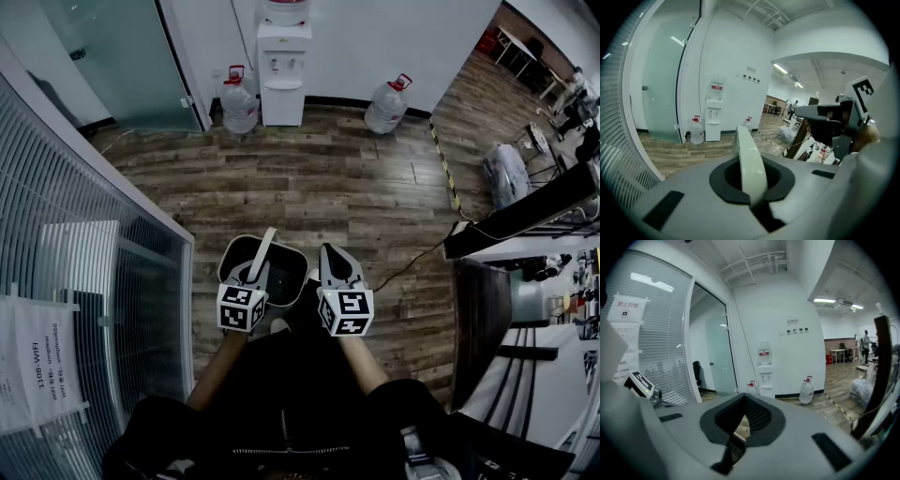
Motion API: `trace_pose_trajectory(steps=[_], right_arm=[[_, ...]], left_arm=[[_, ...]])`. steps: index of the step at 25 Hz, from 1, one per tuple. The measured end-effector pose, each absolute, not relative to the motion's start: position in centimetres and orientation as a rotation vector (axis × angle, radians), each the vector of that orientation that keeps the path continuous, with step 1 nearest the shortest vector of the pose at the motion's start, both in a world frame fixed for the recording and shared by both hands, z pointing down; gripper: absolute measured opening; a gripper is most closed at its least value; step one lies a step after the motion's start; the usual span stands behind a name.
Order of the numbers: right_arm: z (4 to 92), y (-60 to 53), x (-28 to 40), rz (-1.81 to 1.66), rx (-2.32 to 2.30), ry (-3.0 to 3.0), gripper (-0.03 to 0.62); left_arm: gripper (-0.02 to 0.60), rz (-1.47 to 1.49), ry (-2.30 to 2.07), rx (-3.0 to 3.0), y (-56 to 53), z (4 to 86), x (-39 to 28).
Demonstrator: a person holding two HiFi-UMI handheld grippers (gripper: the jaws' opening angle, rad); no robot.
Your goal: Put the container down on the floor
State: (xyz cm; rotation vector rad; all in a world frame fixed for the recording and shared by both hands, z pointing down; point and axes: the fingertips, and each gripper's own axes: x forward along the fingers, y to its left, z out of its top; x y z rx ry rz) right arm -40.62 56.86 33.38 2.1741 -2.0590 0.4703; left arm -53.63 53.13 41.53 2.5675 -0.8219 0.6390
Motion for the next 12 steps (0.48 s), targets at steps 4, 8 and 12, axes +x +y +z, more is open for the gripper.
trace_pose_trajectory(steps=[4, 8, 12], right_arm=[[33.16, 56.55, -41.49, 0.497, 2.185, -2.075, 0.009], [33.34, 56.40, -41.66, 0.525, 2.190, -2.066, 0.012], [33.28, 55.80, -41.06, 0.526, 2.165, -2.071, 0.012]], left_arm=[[0.012, 0.631, -0.825, 2.565, 52.96, 41.15, -54.57], [0.012, 0.640, -0.809, 2.566, 53.03, 41.24, -54.72], [0.014, 0.639, -0.795, 2.559, 52.60, 41.21, -53.99]])
